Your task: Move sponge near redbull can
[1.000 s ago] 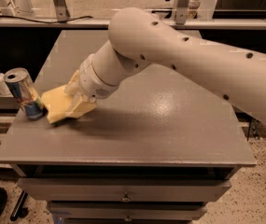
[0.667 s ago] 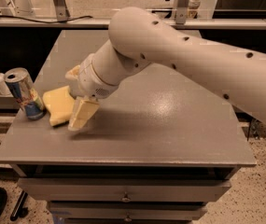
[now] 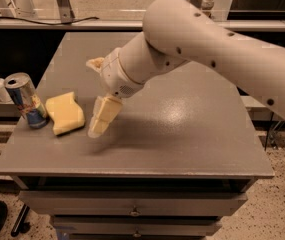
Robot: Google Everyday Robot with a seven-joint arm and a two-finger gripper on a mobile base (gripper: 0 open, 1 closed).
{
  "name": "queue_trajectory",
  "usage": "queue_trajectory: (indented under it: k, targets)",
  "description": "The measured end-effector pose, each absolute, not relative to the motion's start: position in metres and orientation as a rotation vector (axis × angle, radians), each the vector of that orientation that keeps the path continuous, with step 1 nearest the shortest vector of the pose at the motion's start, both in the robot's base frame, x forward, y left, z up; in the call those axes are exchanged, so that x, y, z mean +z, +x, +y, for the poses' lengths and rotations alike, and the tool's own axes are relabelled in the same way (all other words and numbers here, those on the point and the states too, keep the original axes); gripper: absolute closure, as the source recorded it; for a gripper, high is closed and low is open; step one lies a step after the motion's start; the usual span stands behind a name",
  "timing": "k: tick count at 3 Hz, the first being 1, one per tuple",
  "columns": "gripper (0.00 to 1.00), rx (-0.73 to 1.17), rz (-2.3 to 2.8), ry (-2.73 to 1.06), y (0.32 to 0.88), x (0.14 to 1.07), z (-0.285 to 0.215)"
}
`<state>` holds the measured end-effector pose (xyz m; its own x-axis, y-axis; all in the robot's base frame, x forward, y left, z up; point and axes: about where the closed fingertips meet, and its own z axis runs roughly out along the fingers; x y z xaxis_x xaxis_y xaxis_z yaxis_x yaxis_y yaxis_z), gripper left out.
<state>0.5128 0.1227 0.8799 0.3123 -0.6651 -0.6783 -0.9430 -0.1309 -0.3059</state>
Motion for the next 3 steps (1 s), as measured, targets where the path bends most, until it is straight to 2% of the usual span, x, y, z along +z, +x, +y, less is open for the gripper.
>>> queue_trajectory:
  k: [2,3]
  targets:
    - [0.0,0.428,1.477,-1.691,0.551,0.94,0.024]
    - [0.0,0.416,1.471,-1.68,0.554,0.948,0.021]
